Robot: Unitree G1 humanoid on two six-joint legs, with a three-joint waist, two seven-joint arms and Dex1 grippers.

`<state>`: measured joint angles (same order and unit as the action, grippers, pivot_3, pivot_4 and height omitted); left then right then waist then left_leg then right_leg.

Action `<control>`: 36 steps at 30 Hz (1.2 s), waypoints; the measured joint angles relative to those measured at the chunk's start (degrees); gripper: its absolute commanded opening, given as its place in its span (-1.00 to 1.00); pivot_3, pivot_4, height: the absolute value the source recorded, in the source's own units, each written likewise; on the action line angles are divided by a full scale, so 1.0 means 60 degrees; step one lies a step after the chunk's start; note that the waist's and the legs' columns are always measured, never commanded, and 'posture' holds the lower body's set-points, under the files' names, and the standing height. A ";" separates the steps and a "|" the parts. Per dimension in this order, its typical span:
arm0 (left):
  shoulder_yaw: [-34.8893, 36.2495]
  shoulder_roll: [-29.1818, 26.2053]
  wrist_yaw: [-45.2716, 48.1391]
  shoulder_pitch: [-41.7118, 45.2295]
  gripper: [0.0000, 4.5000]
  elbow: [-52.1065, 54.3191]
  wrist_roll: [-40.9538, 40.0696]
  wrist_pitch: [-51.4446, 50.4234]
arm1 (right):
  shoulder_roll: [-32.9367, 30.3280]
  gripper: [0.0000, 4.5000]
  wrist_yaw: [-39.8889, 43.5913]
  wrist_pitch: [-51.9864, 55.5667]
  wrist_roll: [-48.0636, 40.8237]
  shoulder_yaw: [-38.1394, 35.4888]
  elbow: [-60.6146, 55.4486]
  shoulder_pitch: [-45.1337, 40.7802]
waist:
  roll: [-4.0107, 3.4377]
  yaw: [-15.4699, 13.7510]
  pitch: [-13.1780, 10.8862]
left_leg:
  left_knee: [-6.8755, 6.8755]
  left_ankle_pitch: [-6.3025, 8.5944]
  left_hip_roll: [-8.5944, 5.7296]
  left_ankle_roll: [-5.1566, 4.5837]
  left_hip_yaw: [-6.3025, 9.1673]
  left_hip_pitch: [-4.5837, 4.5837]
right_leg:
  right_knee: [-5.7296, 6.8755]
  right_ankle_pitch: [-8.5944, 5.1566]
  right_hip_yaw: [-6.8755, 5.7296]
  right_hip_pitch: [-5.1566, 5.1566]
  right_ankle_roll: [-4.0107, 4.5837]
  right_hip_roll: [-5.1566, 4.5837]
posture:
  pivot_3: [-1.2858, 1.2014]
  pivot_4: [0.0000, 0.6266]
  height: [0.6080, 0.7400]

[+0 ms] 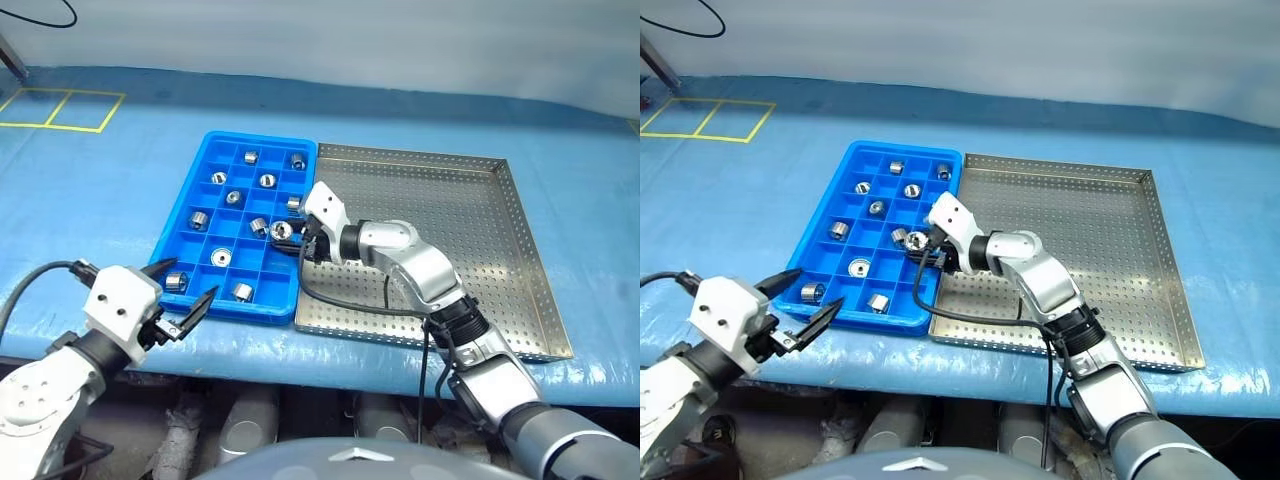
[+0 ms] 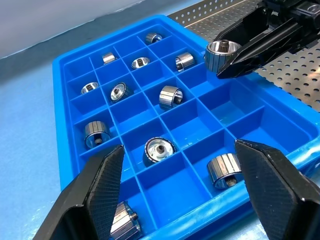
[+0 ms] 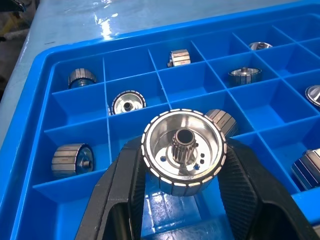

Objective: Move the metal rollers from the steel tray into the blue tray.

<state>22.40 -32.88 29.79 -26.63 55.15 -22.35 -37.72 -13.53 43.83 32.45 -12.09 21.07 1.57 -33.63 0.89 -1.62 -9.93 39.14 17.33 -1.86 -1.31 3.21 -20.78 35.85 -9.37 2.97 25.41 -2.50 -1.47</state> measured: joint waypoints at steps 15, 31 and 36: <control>-0.0498 -0.0252 -0.0014 0.0853 0.71 -0.0209 -0.0004 0.0097 | 0.0147 0.99 -0.0393 0.0015 0.0034 -0.0221 -0.0303 0.0430 | -0.0001 0.0122 0.0000 | -0.0012 -0.0012 0.0004 0.0021 0.0032 -0.0003 | 0.0005 -0.0009 -0.0031 -0.0003 0.0016 0.0003 | 0.13 -0.52 1.00; -0.2484 0.0119 -0.0363 0.3710 0.71 -0.3062 0.0730 0.0760 | -0.1743 0.99 -0.1783 0.0315 -0.0417 -0.3580 -0.1771 0.2184 | -0.0003 0.0500 0.0002 | -0.0013 -0.0011 0.0001 0.0019 0.0038 -0.0014 | 0.0001 0.0011 -0.0041 -0.0004 -0.0014 -0.0003 | -0.04 -0.52 1.00; -0.3147 0.0461 -0.0285 0.4586 0.71 -0.3892 0.0736 0.1022 | -0.1792 0.99 -0.2288 0.0319 -0.0517 -0.4206 -0.2338 0.2772 | -0.0004 0.0806 0.0003 | -0.0008 -0.0008 0.0003 0.0013 0.0021 -0.0011 | 0.0001 0.0020 -0.0024 -0.0005 -0.0031 0.0001 | -0.08 -0.52 1.00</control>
<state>3.52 -30.11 28.08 0.88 31.80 -17.94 -31.59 -24.28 30.10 34.36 -15.19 -4.16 -12.46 -17.00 0.87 3.21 -9.91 39.09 17.29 -1.84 -1.23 3.34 -20.84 35.85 -9.25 2.83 25.38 -2.69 -1.46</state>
